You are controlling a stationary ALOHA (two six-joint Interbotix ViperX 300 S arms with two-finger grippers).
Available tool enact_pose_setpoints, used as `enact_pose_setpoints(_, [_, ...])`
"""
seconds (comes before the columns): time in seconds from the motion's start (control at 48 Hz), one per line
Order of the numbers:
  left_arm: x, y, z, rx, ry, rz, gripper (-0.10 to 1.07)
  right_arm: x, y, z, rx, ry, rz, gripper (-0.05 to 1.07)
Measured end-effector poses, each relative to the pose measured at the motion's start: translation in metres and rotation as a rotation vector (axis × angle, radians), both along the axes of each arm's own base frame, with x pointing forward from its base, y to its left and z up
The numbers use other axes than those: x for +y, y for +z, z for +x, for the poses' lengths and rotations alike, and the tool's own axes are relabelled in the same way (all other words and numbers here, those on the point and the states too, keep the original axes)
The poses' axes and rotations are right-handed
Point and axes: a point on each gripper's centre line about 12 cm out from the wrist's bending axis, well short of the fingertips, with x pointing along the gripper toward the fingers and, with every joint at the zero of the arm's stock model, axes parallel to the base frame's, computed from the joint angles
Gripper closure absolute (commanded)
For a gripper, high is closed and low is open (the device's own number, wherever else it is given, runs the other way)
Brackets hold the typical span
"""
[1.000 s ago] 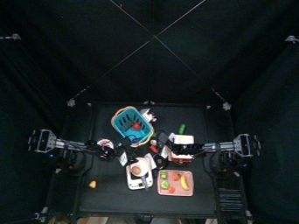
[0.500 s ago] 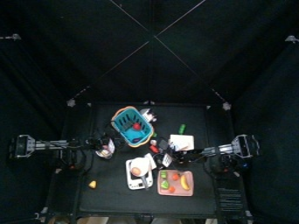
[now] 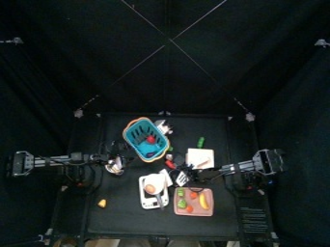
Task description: Move pot lid to left of stove
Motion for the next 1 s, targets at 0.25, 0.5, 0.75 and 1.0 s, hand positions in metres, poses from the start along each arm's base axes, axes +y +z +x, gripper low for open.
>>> enact_pose_setpoints(0.25, [-0.002,-0.010,-0.004,0.016,0.013,-0.039,0.07,0.013,-0.001,0.012,0.103,0.066,-0.020,0.14])
enact_pose_setpoints(0.5, [-0.003,-0.012,-0.009,0.013,0.019,-0.052,0.07,0.027,-0.024,0.023,0.186,0.193,-0.061,0.14])
enact_pose_setpoints(0.75, [-0.005,-0.009,-0.016,-0.019,0.023,-0.061,0.07,0.032,-0.037,0.028,0.226,0.239,-0.087,0.14])
enact_pose_setpoints(1.0, [-0.005,-0.013,-0.019,-0.012,0.029,-0.072,0.07,0.028,-0.048,0.030,0.257,0.248,-0.116,0.14])
